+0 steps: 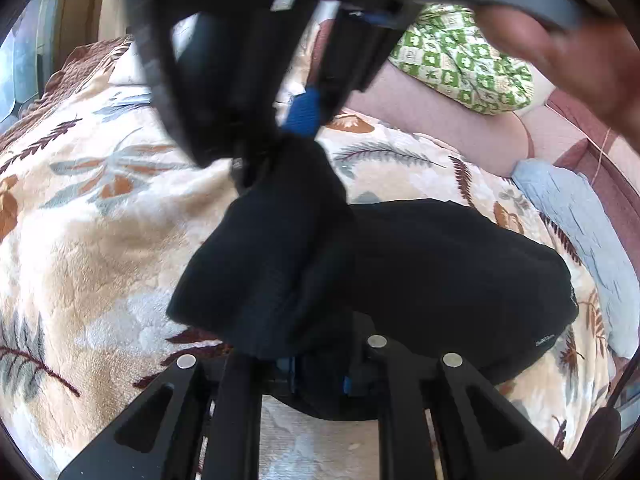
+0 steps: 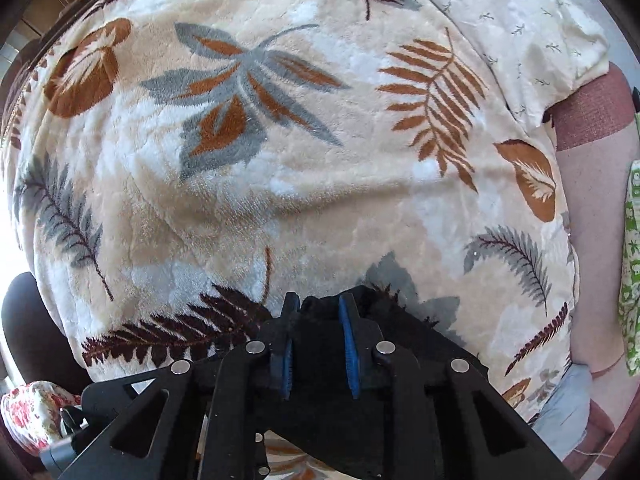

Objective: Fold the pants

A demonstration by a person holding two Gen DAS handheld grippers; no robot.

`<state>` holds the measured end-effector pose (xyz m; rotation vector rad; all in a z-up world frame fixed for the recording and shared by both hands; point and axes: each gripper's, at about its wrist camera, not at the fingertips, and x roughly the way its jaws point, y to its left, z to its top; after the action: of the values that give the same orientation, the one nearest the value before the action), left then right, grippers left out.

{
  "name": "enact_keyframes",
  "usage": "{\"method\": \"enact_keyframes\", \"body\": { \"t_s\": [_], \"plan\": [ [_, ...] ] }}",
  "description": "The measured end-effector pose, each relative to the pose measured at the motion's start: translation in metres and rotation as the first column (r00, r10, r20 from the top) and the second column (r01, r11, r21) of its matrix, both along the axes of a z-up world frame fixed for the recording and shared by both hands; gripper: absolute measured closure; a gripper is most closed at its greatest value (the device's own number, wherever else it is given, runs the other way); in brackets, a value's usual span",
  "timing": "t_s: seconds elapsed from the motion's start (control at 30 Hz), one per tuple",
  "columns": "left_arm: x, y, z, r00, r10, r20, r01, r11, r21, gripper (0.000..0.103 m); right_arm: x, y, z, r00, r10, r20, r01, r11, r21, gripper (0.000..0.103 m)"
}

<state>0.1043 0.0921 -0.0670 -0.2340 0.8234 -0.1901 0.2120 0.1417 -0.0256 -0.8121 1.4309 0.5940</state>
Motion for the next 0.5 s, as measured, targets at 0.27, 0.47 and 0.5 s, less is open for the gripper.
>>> {"method": "enact_keyframes", "body": {
  "t_s": [0.27,0.47,0.5],
  "plan": [
    [0.0,-0.053,0.033,0.995,-0.102,0.022,0.103,0.995,-0.013,0.089,0.011,-0.095,0.031,0.992,-0.122,0.037,0.115,0.98,0.162,0.082],
    [0.022,-0.128,0.04,0.978,-0.206,-0.022,0.204,0.978,-0.051,0.089,0.027,-0.192,0.034,0.967,-0.253,0.037,0.238,0.944,0.23,0.082],
    [0.023,-0.143,0.039,0.975,-0.221,-0.026,0.22,0.975,-0.039,0.089,0.029,-0.212,0.031,0.958,-0.284,0.03,0.269,0.933,0.24,0.082]
  ]
}}
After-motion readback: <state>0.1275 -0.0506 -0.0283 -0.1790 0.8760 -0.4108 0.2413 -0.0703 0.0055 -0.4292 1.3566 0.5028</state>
